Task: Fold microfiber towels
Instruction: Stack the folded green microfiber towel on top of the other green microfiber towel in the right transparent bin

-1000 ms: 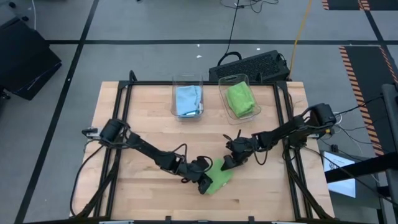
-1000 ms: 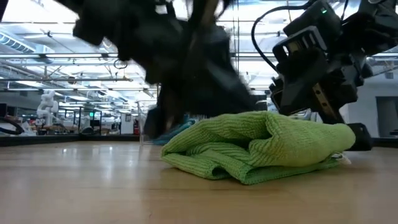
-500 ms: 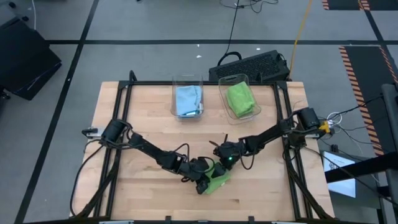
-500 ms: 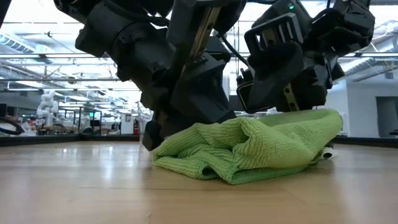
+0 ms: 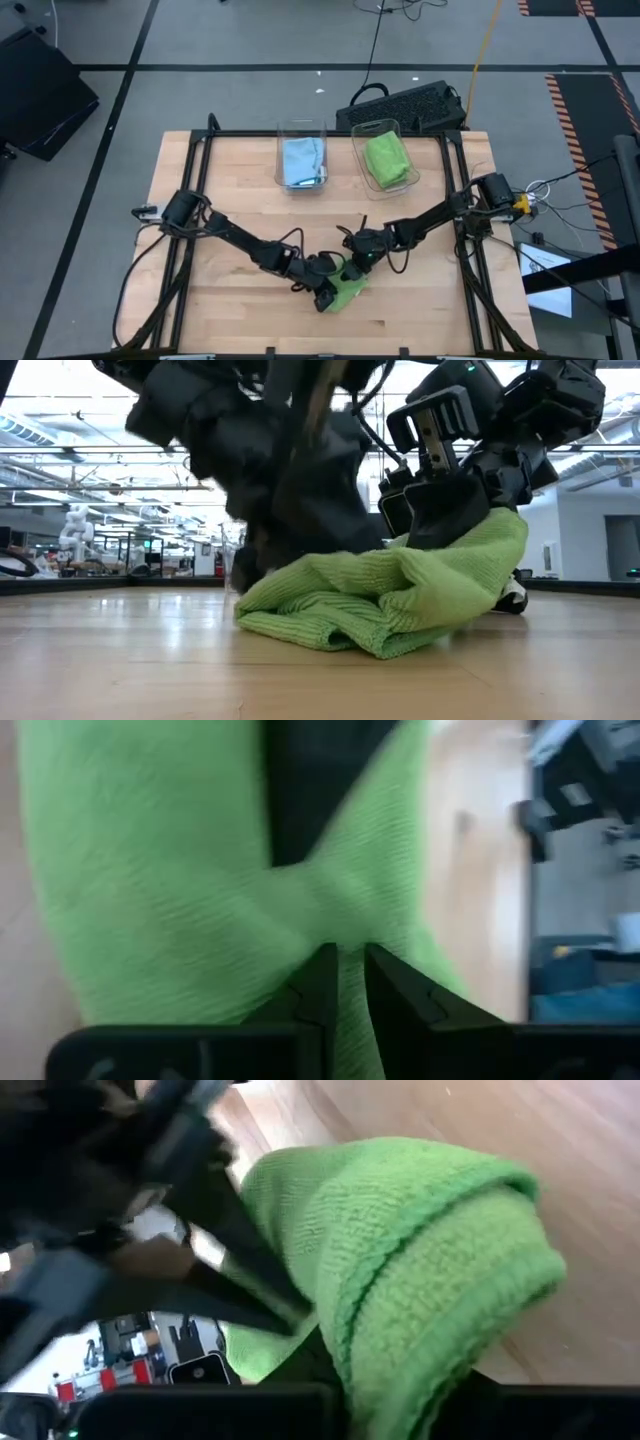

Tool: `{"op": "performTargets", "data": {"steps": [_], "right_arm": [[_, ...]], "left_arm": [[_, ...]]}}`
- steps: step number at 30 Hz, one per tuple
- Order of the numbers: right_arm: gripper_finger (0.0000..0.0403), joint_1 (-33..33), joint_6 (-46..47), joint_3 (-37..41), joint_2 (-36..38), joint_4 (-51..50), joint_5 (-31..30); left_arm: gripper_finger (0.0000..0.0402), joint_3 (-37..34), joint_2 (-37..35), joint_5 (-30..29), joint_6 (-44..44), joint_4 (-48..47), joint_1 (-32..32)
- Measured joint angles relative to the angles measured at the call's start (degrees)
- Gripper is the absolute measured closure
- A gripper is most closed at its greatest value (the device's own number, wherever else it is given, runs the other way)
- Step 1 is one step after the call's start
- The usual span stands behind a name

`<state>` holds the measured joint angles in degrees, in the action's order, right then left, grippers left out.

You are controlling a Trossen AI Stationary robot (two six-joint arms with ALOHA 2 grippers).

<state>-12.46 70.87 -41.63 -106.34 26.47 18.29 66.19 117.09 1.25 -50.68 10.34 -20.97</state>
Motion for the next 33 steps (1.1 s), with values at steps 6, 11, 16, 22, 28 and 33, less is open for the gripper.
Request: {"op": "performTargets", "data": {"steps": [6, 11, 16, 22, 28, 33], "right_arm": [[0.0393, 1.1, -3.3, 0.6, 4.8, -2.3, 1.1], [0.0394, 3.1, -5.3, 0.2, 13.0, -7.3, 0.6], [0.0394, 5.0, -5.9, 0.3, 21.5, -12.1, -1.1], [0.0394, 7.5, -3.8, 0.3, 32.0, -16.3, -9.4], [0.0394, 11.3, 0.4, 0.2, 39.5, -17.2, -22.8], [0.0394, 14.7, 3.5, 0.2, 44.5, -21.9, -36.8]], "left_arm": [[0.0346, 0.0, -8.0, 1.5, -0.4, -6.0, 0.4], [0.0346, 0.0, -16.9, -5.8, -2.5, -17.9, -0.2], [0.0346, 0.0, -25.5, -16.8, -6.7, -33.0, -0.4], [0.0346, 0.0, -34.2, -22.6, -7.9, -45.8, 0.7], [0.0346, 0.0, -40.1, -23.4, -3.9, -53.0, 2.3], [0.0346, 0.0, -44.3, -23.7, 0.5, -53.8, 4.2]]}}
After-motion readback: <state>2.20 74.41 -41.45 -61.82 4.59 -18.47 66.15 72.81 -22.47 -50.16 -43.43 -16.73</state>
